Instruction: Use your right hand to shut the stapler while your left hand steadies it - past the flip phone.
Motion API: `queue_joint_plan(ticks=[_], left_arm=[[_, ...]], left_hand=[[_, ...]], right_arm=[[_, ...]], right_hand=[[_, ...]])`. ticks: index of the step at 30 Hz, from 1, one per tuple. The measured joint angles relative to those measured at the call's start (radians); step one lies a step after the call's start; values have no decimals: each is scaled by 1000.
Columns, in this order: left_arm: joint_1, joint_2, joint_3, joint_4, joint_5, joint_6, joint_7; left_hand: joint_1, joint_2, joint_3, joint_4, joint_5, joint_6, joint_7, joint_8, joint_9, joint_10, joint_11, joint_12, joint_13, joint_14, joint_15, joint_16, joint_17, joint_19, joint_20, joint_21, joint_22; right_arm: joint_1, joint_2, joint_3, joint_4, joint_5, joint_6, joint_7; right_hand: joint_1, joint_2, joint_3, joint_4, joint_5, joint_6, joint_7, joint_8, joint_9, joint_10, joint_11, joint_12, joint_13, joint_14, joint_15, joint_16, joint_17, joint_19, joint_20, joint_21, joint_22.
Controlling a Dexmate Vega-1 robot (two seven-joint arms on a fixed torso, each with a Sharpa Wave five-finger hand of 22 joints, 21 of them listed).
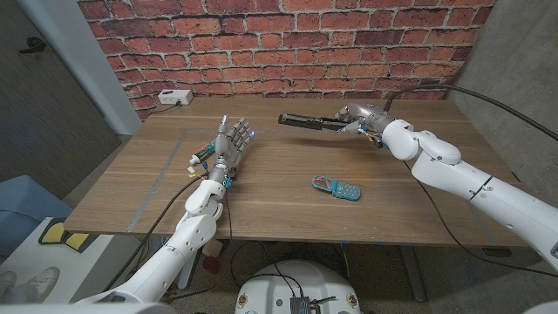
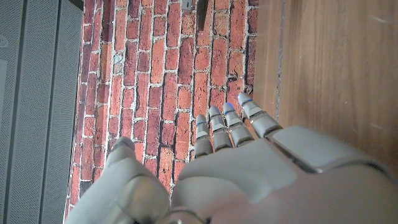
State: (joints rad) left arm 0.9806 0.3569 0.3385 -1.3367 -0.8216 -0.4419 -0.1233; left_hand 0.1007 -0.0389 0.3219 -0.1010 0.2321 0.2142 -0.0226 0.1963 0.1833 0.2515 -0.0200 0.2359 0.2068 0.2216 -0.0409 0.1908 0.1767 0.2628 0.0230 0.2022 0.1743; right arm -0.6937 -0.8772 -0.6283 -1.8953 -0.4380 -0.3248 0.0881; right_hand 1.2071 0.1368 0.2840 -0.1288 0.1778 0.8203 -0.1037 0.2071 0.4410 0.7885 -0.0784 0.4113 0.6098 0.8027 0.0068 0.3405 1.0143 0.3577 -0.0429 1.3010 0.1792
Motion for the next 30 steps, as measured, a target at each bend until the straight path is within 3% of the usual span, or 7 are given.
queue_joint_plan(ticks=[10,17,21,26,28,30], left_arm=[[14,9,2,-26,9,-16,-1],[22,18,2,-44,34,-32,20],[26,29,3,-55,52,-38,29],[30,41,6,-65,71,-40,37],[32,51,10,-73,84,-40,42],[34,55,11,-77,92,-41,46]], left_hand=[[10,9,6,-6,0,7,-7,0,0,0,0,0,0,0,0,0,0,0,0,0,0],[75,40,34,-34,-13,39,-22,8,-2,23,-12,0,0,11,0,0,0,4,-3,0,-1],[147,42,64,-63,-25,14,-47,-1,-2,17,-18,-4,0,11,0,0,0,20,31,0,-2],[232,24,79,-79,-40,-36,-67,-12,-1,-12,-17,-15,0,-4,0,-6,0,52,86,0,-1],[259,17,83,-83,-44,-58,-72,-12,1,-23,-10,-22,3,-6,2,-6,0,68,94,4,1],[289,12,88,-82,-46,-75,-70,-12,1,-27,-5,-23,7,9,1,-4,0,96,84,13,1]], right_arm=[[-9,-17,13,-32,-2,-16,9],[-10,-25,16,-53,-10,-23,23],[-10,-30,17,-65,-14,-25,32],[-7,-33,18,-78,-18,-27,43],[-5,-36,19,-87,-22,-28,51],[-3,-37,19,-91,-24,-29,57]], right_hand=[[-1,-1,0,0,4,0,0,0,1,2,2,0,0,7,0,-2,3,0,0,5,0],[-1,-1,0,0,4,0,0,0,1,1,1,0,-1,7,0,-4,3,0,0,5,0],[-1,-1,0,0,4,0,0,0,1,1,1,3,-1,7,0,-4,3,0,0,4,0],[-1,-1,0,0,4,0,0,0,1,1,1,7,-1,9,2,-6,7,0,0,4,0],[-1,-1,0,0,4,0,0,0,1,1,1,7,-1,9,2,-7,7,0,0,7,0],[-1,-1,0,0,3,0,0,0,2,1,1,7,-1,9,2,-7,7,0,0,8,0]])
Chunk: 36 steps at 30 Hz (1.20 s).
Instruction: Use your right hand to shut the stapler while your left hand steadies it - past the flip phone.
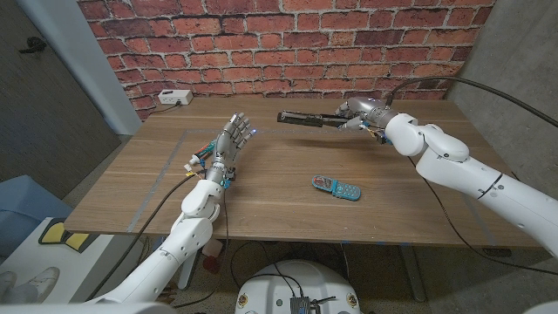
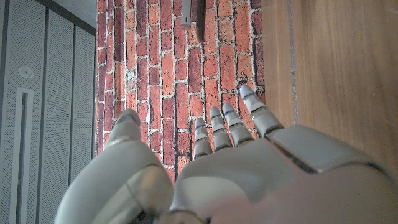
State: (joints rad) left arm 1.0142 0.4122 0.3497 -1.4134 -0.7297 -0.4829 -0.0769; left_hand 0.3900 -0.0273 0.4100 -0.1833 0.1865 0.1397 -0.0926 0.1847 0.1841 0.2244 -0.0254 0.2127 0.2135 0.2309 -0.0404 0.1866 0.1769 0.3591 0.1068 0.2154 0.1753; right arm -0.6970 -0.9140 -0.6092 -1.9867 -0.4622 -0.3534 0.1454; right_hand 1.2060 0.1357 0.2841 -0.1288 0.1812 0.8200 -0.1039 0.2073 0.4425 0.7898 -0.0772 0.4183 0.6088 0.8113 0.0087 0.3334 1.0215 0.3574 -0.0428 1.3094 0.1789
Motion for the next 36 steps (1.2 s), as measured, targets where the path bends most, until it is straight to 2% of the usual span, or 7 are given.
queue_joint_plan(ticks=[7,11,16,20,25,33,36], left_arm=[[13,6,7,-25,94,-18,87],[18,6,12,-34,135,-27,129],[20,6,19,-44,170,-31,160],[23,7,24,-54,197,-31,187],[23,5,31,-59,219,-32,209],[16,-6,47,-57,238,-37,220],[12,-10,53,-52,241,-37,220]], left_hand=[[159,-33,7,12,-9,31,-22,17,5,38,-56,31,30,173,-3,40,7,323,-124,110,17],[223,-23,7,12,-9,17,-49,12,9,29,-65,31,40,226,-6,47,11,425,-157,147,18],[257,-19,7,12,-9,-22,-66,3,10,4,-71,27,45,229,-5,45,12,441,-164,148,18],[266,-28,-9,22,-10,-17,-60,8,11,-5,-71,25,49,183,-5,27,17,420,-142,143,18],[271,-33,-31,25,-13,-17,-53,9,14,21,-85,35,54,204,-5,31,15,421,-143,141,17],[273,-49,-47,33,-13,-4,-11,19,19,44,-80,43,59,241,-7,43,16,468,-198,151,15],[273,-49,-56,35,-13,11,3,28,19,26,-78,39,59,256,-8,47,21,476,-201,152,15]], right_arm=[[10,-3,3,-14,1,2,27],[17,-4,5,-19,9,9,46],[24,-8,8,-26,16,15,65],[27,-12,13,-35,23,19,78],[27,-19,23,-44,39,26,89],[24,-29,33,-59,55,34,102],[23,-33,33,-65,55,36,108]], right_hand=[[-1,-1,0,0,-3,0,0,0,0,0,0,0,0,0,0,-1,1,0,0,0,0],[-6,-6,0,0,-4,0,0,-3,1,0,0,0,2,5,-5,-7,4,0,0,1,1],[-8,-8,0,0,-6,0,0,-3,1,0,0,0,3,5,-5,-7,7,0,0,4,1],[-8,-8,0,0,-6,0,0,-4,1,0,0,0,3,6,-6,-8,8,4,4,4,1],[-8,-8,0,0,-3,0,0,-7,1,0,0,-1,3,10,-6,-9,9,4,4,7,1],[-8,-8,0,0,-3,4,4,-3,1,0,0,-2,2,11,-7,-12,14,4,4,7,1],[-8,-8,0,0,-3,4,4,-3,0,0,0,-2,0,11,-7,-12,14,4,4,7,1]])
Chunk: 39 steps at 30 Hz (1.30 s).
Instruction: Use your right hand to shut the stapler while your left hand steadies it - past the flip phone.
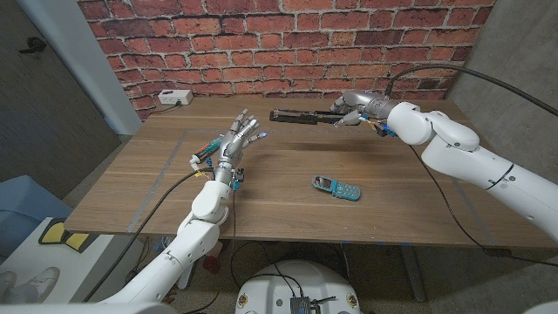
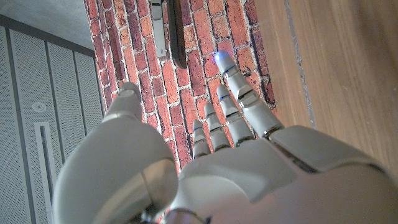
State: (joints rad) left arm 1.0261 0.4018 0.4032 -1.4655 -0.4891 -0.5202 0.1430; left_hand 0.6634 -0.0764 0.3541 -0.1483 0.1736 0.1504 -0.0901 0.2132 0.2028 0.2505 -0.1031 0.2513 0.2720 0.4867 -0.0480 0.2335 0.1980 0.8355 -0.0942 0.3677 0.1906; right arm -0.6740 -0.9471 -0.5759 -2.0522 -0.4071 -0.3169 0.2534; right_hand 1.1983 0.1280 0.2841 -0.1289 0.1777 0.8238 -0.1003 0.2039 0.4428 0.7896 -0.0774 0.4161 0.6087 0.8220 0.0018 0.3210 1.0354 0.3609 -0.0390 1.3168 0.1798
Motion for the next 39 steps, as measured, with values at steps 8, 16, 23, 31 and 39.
queue_joint_plan(ticks=[8,16,23,31,39], left_arm=[[-14,-10,18,15,0,0,-15],[-27,-12,33,19,5,11,-24],[-36,-4,47,13,19,35,-26],[-46,12,58,7,20,49,-51],[-60,23,69,13,16,56,-76]], left_hand=[[10,11,-9,9,0,50,7,18,7,21,-1,10,6,38,-1,15,9,15,-9,6,3],[8,24,-18,10,0,89,0,35,18,47,-8,20,14,67,-4,26,19,22,-16,14,7],[8,24,-28,8,0,87,1,32,17,76,-17,31,19,66,-3,26,28,22,-16,14,12],[44,60,-24,0,8,109,-43,32,16,74,-23,38,36,23,0,26,41,-16,0,9,17],[67,71,-28,-4,12,207,-92,67,20,67,-40,46,62,8,1,26,56,-26,0,9,21]], right_arm=[[-3,-12,4,-22,0,8,15],[-4,-19,5,-35,-6,15,32],[0,-19,5,-39,-12,23,50],[14,-15,-3,-38,-18,31,74],[26,-9,-10,-32,-22,41,104]], right_hand=[[0,0,0,0,-1,0,0,0,0,0,0,2,-5,0,0,0,0,6,-6,4,-1],[0,0,0,0,-2,0,0,0,0,0,0,2,-5,6,1,-4,0,6,-6,4,-1],[0,0,0,0,0,0,0,-2,0,0,0,2,-7,7,0,-7,2,5,-6,7,0],[-3,-3,0,0,0,0,0,-1,0,4,-4,1,-9,7,0,-8,1,5,-5,7,0],[-7,-7,0,0,0,0,0,0,0,9,-1,-1,-9,12,-2,-8,0,7,-4,7,0]])
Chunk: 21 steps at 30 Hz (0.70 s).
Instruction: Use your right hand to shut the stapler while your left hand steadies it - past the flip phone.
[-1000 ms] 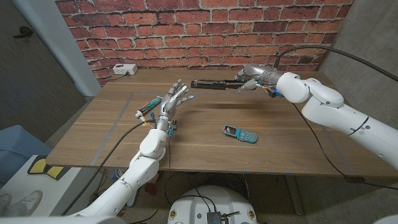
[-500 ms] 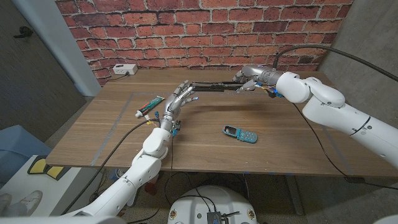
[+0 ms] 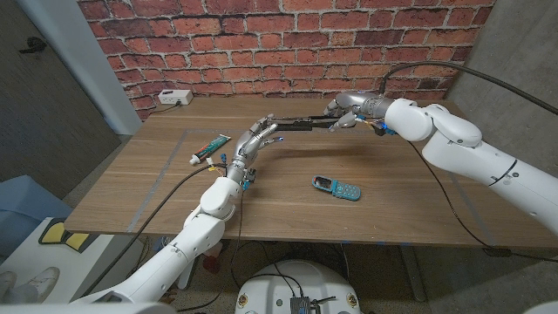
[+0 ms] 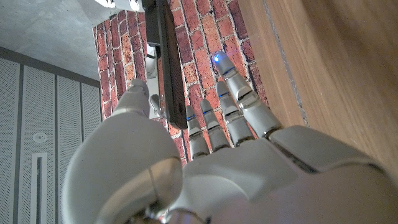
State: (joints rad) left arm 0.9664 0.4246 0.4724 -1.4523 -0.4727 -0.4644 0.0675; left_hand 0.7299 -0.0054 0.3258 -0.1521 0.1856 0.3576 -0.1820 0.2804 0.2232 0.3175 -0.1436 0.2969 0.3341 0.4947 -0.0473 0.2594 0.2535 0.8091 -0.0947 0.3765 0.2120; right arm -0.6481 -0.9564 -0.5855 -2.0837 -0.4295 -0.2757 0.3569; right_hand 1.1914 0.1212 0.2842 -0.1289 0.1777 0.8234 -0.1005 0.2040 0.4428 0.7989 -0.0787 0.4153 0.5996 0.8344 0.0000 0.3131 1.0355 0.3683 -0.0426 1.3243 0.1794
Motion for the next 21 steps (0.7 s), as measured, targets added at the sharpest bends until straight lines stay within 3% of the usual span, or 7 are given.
queue_joint_plan(ticks=[5,10,12,19,21], left_arm=[[-11,5,6,5,-3,10,-23],[-19,8,9,10,-3,16,-29],[-21,9,10,12,-3,17,-32],[-27,11,12,18,-9,23,-44],[-29,12,14,20,-11,23,-50]], left_hand=[[26,6,-4,-4,7,50,-27,17,7,-5,-5,0,14,-2,-1,5,5,0,0,9,0],[36,6,-5,-5,7,61,-37,21,7,-11,-11,8,21,-2,-1,8,9,0,0,9,0],[44,14,-8,-8,7,84,-35,30,11,5,-21,19,28,1,-1,17,14,8,0,16,4],[44,14,-8,-8,7,127,-28,42,21,61,-35,47,44,41,-1,26,11,23,-5,31,5],[45,14,-8,-8,7,127,-28,42,23,70,-34,48,48,49,-4,26,11,29,-4,31,5]], right_arm=[[18,10,-10,13,-2,6,15],[32,19,-20,27,-5,11,27],[33,20,-20,27,-5,11,27],[48,34,-34,41,-14,17,41],[51,37,-38,43,-19,20,45]], right_hand=[[0,0,0,0,0,0,0,0,0,0,0,-3,0,0,0,-4,-1,0,0,1,0],[0,0,0,0,-1,0,0,0,-3,0,0,-3,1,0,0,-6,-1,0,0,4,-1],[0,0,22,-22,-2,0,0,0,-3,0,0,-3,1,0,0,-8,-1,0,0,4,-1],[0,0,22,-22,0,0,0,0,-5,0,0,-6,1,0,0,-9,-1,0,0,4,0],[0,0,34,-34,0,0,0,0,-5,0,0,-7,1,0,0,-9,0,0,0,4,1]])
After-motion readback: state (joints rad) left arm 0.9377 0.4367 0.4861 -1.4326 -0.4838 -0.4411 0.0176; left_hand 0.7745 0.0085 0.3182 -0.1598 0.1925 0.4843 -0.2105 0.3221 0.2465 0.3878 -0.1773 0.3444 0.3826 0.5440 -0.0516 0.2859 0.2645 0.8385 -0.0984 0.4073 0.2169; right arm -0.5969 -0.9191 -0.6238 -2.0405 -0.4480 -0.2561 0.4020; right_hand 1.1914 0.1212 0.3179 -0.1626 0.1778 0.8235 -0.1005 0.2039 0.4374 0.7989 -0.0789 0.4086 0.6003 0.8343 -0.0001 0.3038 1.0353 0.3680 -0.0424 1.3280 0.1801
